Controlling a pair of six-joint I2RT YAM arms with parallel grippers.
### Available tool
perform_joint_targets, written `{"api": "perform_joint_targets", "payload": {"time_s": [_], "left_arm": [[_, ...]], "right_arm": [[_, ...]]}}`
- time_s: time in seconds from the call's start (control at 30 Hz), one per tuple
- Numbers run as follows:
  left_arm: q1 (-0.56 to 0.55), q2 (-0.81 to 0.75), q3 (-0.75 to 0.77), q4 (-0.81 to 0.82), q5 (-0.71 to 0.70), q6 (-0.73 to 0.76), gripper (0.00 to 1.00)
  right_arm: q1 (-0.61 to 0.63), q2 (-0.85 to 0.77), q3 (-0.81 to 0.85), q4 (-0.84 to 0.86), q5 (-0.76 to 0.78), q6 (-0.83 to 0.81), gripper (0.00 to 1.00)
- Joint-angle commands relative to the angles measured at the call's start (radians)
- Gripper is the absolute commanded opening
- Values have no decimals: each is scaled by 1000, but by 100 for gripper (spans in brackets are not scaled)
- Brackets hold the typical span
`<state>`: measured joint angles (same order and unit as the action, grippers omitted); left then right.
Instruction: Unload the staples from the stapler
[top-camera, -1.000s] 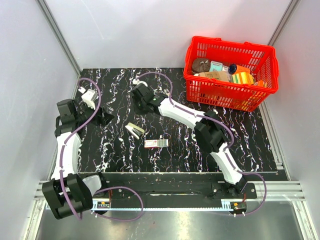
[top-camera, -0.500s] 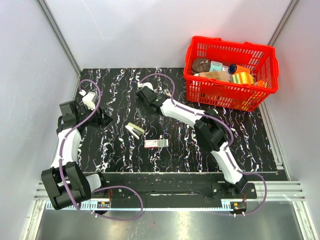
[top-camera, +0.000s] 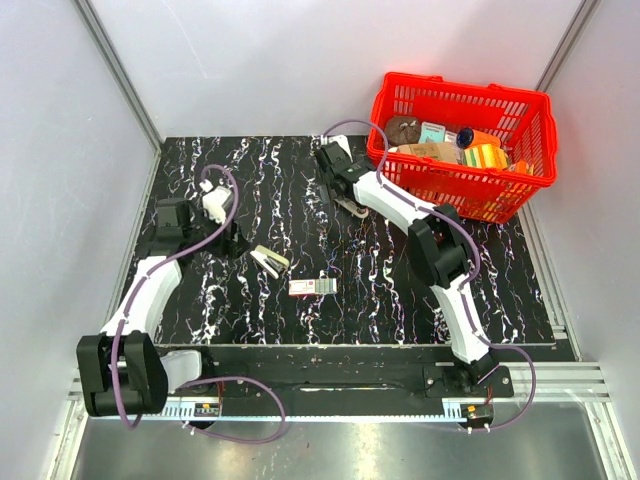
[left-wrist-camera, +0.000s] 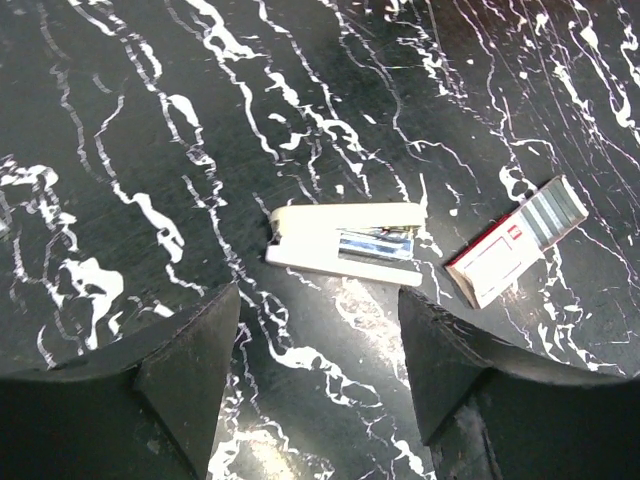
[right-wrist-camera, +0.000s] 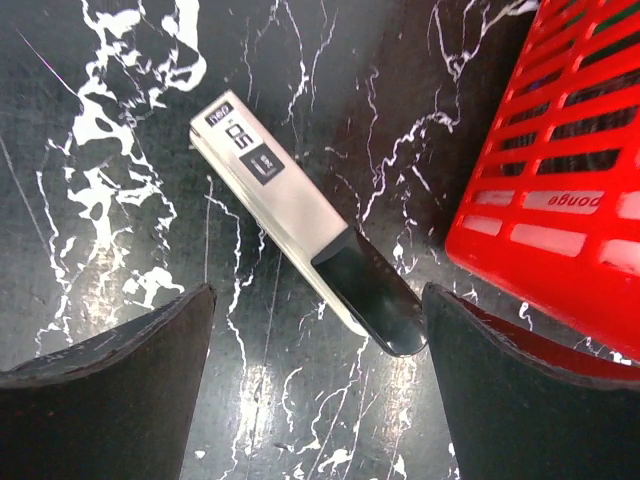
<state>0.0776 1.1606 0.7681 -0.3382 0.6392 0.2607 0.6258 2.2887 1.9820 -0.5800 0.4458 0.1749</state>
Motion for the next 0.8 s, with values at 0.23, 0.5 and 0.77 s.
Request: {"api": "perform_joint_targets", "payload": {"time_s": [0.23, 0.5, 0.77], "left_arm": [[-243, 143, 39, 154, -214, -12, 69], [-406, 346, 134, 217, -340, 11, 69], [-466, 430, 201, 165, -423, 60, 68]], "right_arm": [[17, 0, 40, 66, 83, -159, 88], [2, 80, 93, 52, 93, -213, 87], [-1, 121, 103, 6, 22, -152, 75]]}}
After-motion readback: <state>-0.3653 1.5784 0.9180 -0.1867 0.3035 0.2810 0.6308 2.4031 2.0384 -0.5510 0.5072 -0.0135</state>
